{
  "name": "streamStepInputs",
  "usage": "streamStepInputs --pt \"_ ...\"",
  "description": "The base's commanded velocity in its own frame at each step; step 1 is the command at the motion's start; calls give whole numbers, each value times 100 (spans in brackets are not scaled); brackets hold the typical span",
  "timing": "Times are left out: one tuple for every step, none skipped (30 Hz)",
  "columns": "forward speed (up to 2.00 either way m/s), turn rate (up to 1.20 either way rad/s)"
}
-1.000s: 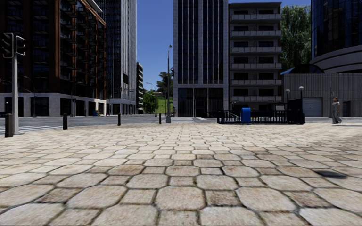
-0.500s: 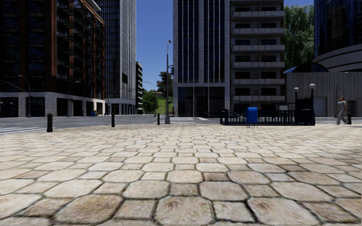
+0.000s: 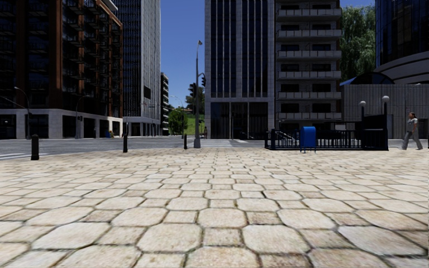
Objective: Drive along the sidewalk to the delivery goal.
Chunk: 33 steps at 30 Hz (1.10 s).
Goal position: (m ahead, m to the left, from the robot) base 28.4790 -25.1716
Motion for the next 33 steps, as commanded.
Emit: streamStepInputs --pt "200 0" --pt "200 0" --pt "200 0" --pt "200 0" --pt "200 0" --pt "200 0" --pt "200 0" --pt "200 0" --pt "200 0" --pt "200 0" --pt "200 0" --pt "200 0" --pt "200 0" --pt "200 0" --pt "200 0" --pt "200 0" --pt "200 0" --pt "200 0" --pt "200 0" --pt "200 0" --pt "200 0" --pt "200 0" --pt "200 0" --pt "200 0" --pt "200 0" --pt "200 0" --pt "200 0" --pt "200 0" --pt "200 0" --pt "200 0" --pt "200 0" --pt "200 0" --pt "200 0"
